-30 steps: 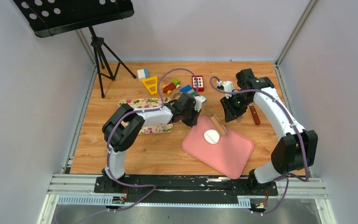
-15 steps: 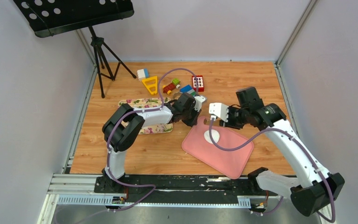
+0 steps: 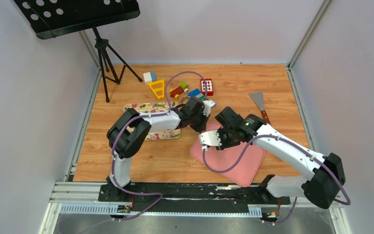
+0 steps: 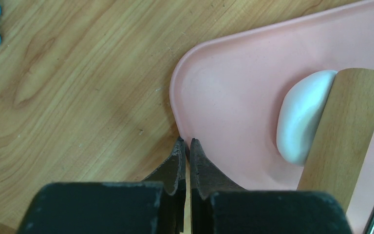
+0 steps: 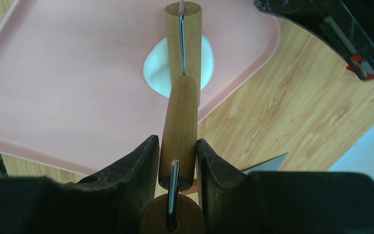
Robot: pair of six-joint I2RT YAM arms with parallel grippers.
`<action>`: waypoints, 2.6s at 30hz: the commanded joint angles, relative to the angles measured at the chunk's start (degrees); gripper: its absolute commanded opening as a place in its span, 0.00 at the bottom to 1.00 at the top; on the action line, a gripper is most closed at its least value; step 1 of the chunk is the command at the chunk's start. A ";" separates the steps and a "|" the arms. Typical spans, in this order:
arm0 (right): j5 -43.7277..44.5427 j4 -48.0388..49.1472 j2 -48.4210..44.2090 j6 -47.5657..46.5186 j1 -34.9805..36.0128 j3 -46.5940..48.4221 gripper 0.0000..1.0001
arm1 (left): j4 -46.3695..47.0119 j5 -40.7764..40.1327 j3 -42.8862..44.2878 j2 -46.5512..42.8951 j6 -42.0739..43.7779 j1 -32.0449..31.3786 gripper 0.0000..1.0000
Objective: Roll out the dumpling wrappers from the dough
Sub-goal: Flatten out the dough on the work surface.
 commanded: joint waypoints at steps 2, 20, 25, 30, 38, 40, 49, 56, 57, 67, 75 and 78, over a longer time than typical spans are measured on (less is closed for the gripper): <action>5.69 -5.38 2.86 2.65 5.41 -2.38 0.00 | -2.70 0.42 -0.23 2.24 2.70 -0.44 0.00; -4.43 -14.70 -1.14 7.97 7.93 -8.81 0.00 | -3.07 -0.97 -0.05 1.68 2.86 -0.41 0.00; -4.36 -14.93 -1.53 8.34 7.97 -7.76 0.00 | -3.20 -1.10 0.01 1.47 2.90 -0.41 0.00; -4.43 -15.20 -1.52 8.32 8.00 -7.29 0.00 | -3.15 -1.18 -0.08 1.48 3.04 -0.41 0.00; -4.42 -16.40 -1.87 8.50 7.94 -5.61 0.00 | -3.15 -1.09 0.03 1.93 2.95 -0.41 0.00; -4.33 -16.38 -2.00 8.46 7.96 -5.46 0.00 | -3.15 -1.11 0.03 1.93 3.00 -0.41 0.00; -2.70 -18.36 -4.14 9.11 6.52 3.52 0.00 | -3.35 -0.47 0.14 1.93 3.29 -0.41 0.00; 6.29 -12.04 -3.67 8.80 3.82 11.83 0.00 | -3.33 -0.30 0.12 1.75 3.48 -0.45 0.00; 6.49 -11.09 -3.18 8.31 3.81 11.51 0.00 | -3.37 -0.30 0.20 1.82 3.48 -0.43 0.00; 9.00 -3.81 4.00 6.35 3.87 1.79 0.00 | -3.10 -0.08 0.03 1.93 3.48 -0.41 0.00; 5.34 -9.07 7.67 7.80 5.29 -3.78 0.00 | -2.87 0.22 -0.08 1.62 3.48 -0.41 0.00; 3.50 -11.39 8.11 8.15 6.59 -4.22 0.00 | -2.89 0.16 -0.05 1.75 3.40 -0.44 0.00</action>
